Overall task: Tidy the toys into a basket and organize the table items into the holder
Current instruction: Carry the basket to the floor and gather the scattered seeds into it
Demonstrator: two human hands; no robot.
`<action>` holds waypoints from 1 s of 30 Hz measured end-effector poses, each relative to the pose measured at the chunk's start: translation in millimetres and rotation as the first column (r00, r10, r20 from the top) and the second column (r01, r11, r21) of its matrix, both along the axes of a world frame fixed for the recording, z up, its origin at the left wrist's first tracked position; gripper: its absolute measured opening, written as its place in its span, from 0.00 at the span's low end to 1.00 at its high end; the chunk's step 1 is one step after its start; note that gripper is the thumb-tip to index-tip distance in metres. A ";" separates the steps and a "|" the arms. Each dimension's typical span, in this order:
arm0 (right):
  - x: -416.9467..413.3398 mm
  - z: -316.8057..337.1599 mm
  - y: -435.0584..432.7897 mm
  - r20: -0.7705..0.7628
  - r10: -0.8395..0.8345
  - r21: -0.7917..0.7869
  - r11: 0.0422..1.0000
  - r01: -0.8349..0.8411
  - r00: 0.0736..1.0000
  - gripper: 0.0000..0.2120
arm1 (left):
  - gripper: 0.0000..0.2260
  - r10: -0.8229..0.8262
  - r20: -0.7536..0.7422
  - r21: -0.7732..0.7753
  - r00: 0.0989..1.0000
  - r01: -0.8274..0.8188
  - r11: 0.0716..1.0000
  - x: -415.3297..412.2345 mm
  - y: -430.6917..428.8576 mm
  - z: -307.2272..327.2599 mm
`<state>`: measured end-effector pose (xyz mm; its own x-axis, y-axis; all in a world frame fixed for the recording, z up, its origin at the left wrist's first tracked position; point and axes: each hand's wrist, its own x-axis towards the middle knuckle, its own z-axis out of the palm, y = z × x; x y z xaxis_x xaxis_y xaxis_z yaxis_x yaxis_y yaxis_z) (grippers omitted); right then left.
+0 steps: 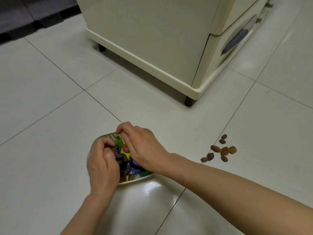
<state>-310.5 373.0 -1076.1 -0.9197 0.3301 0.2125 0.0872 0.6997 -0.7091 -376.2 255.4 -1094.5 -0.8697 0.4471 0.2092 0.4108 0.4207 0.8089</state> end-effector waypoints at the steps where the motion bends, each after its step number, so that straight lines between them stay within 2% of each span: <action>1: 5.6 1.2 1.1 -0.001 -0.004 -0.088 0.996 0.004 1.000 0.08 | 0.09 0.010 -0.017 0.005 1.000 -0.010 1.000 1.0 -0.8 -0.1; 3: 18.7 3.8 3.3 0.006 -0.006 -0.207 0.978 0.008 1.000 0.09 | 0.10 0.033 -0.036 0.026 0.999 -0.032 0.999 3.5 -2.2 0.8; 6: 46.6 6.6 8.4 -0.015 -0.083 -0.301 0.951 0.074 0.996 0.10 | 0.13 0.043 -0.080 0.058 0.996 -0.038 0.998 9.7 0.8 5.0; 9: 95.6 -6.7 17.6 -0.033 -0.225 -0.240 0.947 0.211 0.974 0.15 | 0.13 -0.077 -0.171 0.093 0.982 0.094 0.991 28.2 19.2 14.2; 11: 134.2 -23.2 24.8 0.040 -0.323 -0.168 0.931 0.325 0.945 0.24 | 0.15 -0.234 -0.248 0.090 0.940 0.263 0.961 47.4 33.9 16.7; 13: 175.9 -41.1 37.1 0.121 -0.407 -0.095 0.903 0.419 0.905 0.34 | 0.20 -0.442 -0.265 0.059 0.857 0.472 0.879 73.2 53.0 11.9; 15: 206.6 -56.1 48.6 0.190 -0.450 -0.045 0.884 0.466 0.872 0.43 | 0.29 -0.624 -0.240 -0.062 0.743 0.630 0.774 93.4 63.4 1.5; 19: 268.3 -80.8 74.4 0.380 -0.520 0.098 0.845 0.526 0.765 0.57 | 0.53 -0.828 -0.098 -0.444 0.552 0.721 0.533 133.3 82.9 -50.2; 21: 289.4 -90.0 85.2 0.437 -0.518 0.155 0.849 0.506 0.735 0.60 | 0.58 -0.876 0.003 -0.596 0.482 0.705 0.385 143.4 85.8 -76.5; 23: 302.7 -100.3 102.7 0.474 -0.496 0.205 0.865 0.457 0.727 0.62 | 0.60 -0.895 0.064 -0.662 0.442 0.690 0.293 150.0 91.5 -97.7; 26: 305.1 -111.1 135.1 0.513 -0.430 0.265 0.903 0.340 0.743 0.65 | 0.59 -0.902 0.053 -0.696 0.428 0.663 0.274 154.8 116.7 -112.5; 30: 279.9 -114.2 164.5 0.488 -0.269 0.250 0.955 0.162 0.830 0.64 | 0.57 -0.933 -0.043 -0.659 0.357 0.691 0.295 150.1 168.4 -118.0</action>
